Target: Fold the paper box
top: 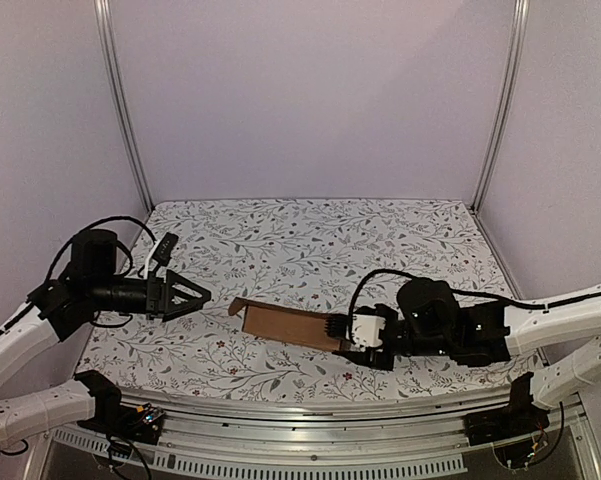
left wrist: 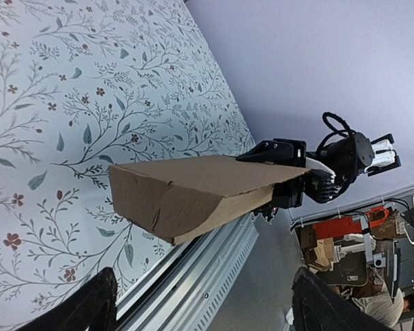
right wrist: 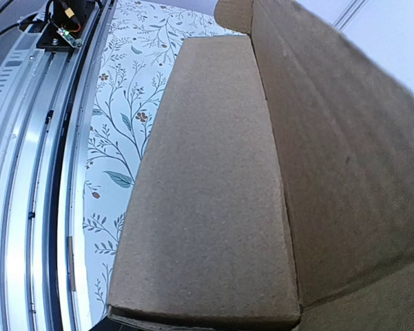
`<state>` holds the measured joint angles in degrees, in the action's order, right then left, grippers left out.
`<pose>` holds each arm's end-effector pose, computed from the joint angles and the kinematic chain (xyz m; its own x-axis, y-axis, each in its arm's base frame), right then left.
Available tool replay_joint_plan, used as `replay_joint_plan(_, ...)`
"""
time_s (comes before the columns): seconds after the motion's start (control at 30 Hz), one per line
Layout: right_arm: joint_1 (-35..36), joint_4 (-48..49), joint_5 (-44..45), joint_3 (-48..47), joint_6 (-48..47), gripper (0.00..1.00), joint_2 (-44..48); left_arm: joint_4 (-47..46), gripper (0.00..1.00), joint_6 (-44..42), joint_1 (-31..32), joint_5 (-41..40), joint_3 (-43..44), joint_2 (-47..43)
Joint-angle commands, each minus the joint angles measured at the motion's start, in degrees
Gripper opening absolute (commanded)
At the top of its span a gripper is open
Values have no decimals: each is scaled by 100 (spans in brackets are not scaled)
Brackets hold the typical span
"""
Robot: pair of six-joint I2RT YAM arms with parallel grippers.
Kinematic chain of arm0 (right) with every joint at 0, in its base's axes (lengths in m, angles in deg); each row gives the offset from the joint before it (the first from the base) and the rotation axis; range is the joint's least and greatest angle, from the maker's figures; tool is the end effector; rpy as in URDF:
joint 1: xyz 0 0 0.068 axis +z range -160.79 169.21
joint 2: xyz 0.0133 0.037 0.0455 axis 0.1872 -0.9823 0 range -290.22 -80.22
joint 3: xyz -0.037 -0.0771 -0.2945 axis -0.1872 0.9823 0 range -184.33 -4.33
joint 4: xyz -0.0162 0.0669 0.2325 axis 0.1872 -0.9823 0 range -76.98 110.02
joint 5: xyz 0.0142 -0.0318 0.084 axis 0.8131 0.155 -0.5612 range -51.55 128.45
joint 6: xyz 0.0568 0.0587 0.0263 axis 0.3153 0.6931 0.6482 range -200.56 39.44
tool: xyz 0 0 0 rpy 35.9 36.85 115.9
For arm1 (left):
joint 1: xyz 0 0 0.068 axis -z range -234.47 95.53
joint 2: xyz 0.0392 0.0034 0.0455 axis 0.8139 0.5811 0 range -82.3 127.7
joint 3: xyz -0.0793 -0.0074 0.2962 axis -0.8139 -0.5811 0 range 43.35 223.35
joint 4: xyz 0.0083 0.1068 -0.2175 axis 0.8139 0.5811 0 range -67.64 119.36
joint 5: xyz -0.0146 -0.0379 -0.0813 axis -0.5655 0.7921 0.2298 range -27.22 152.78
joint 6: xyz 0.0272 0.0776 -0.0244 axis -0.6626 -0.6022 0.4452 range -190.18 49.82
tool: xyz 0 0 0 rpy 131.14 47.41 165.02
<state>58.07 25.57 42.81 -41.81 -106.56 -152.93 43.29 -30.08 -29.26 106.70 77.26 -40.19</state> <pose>0.1061 0.2582 0.2442 0.2366 -0.5998 -0.7643 -0.8928 0.1761 -0.4146 0.1055 -0.1077 0.2788 -0.8876 -0.0948 -0.4507 0.3704 0.4346 -0.8209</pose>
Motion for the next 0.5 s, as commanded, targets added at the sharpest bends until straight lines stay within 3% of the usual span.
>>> replay_joint_plan(0.0,-492,-141,-1652,-261,1330,37,-281,-59,83,-233,24,-320,127,-176)
replay_joint_plan(0.13,-639,-132,-2149,-458,1501,36,-698,-119,72,-332,274,-679,198,13)
replay_joint_plan(0.23,-710,-124,-2278,-591,1637,35,-1046,-114,57,-500,571,-1000,288,334)
replay_joint_plan(0.47,-718,-50,-2329,-647,1692,33,-1458,493,33,-839,1009,-2653,557,773)
